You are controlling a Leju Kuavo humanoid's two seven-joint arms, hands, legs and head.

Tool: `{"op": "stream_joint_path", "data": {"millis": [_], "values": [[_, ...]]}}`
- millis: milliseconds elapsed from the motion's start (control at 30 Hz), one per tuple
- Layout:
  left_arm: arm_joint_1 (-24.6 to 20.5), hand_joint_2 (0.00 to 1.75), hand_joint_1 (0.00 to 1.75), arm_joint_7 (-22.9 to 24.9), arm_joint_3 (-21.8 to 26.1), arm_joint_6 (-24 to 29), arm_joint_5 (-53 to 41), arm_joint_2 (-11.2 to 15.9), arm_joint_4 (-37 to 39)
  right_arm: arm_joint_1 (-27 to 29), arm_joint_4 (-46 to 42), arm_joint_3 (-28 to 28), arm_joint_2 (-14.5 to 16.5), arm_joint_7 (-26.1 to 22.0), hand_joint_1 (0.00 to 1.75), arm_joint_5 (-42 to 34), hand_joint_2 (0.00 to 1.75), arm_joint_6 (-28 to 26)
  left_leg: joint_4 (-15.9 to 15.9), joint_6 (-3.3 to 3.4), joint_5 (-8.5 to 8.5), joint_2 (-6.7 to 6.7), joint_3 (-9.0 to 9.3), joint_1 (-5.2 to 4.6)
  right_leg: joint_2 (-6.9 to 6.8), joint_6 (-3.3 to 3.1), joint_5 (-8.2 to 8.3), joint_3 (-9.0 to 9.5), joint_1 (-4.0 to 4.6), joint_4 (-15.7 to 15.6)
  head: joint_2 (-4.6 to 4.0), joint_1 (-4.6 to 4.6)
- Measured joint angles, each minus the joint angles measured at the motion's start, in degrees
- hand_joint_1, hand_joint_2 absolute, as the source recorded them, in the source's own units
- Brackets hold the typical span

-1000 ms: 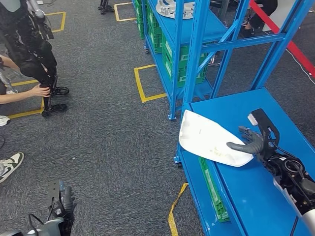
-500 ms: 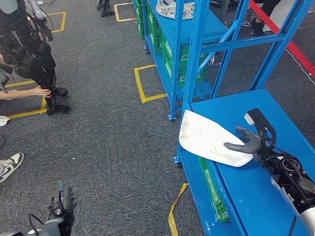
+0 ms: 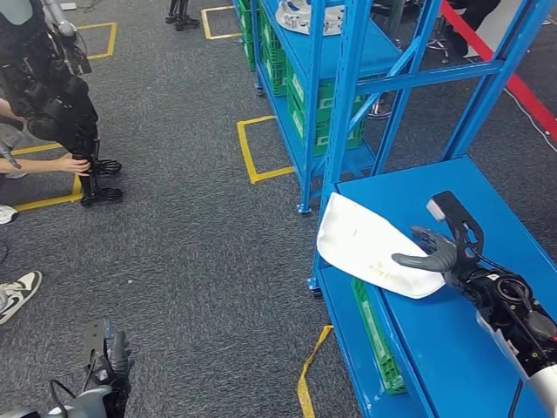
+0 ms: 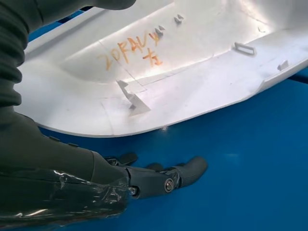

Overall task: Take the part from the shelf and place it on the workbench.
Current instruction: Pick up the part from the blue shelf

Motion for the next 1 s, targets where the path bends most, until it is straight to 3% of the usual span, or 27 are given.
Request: {"op": "stream_joint_path", "data": {"millis": [67, 200, 1000], "values": [[0.0, 0.0, 0.0, -0.01, 0.0, 0.03, 0.0, 0.01, 0.0, -0.04, 0.0, 0.35, 0.0, 0.28, 0.0, -0.51, 1.75, -0.13, 0.0, -0.01, -0.01, 0.01, 0.03, 0.0, 0.01, -0.01, -0.01, 0.03, 0.0, 0.0, 0.0, 0.0], [0.03, 0.0, 0.0, -0.01, 0.0, 0.04, 0.0, 0.05, 0.0, 0.03, 0.0, 1.11, 0.0, 0.79, 1.75, -1.1, 1.75, -0.02, 0.0, -0.01, -0.01, 0.02, 0.06, 0.0, 0.02, 0.0, -0.02, 0.06, 0.0, -0.01, 0.0, 0.01], [0.47, 0.0, 0.0, -0.14, 0.0, 0.15, 0.27, 0.52, 0.0, 0.23, 0.34, 5.17, 0.0, 3.04, 1.75, -2.04, 1.75, 2.57, -0.01, 0.0, -0.1, 0.04, 0.04, 0.0, 0.06, 0.03, -0.07, 0.08, 0.0, -0.04, 0.0, 0.01]]}}
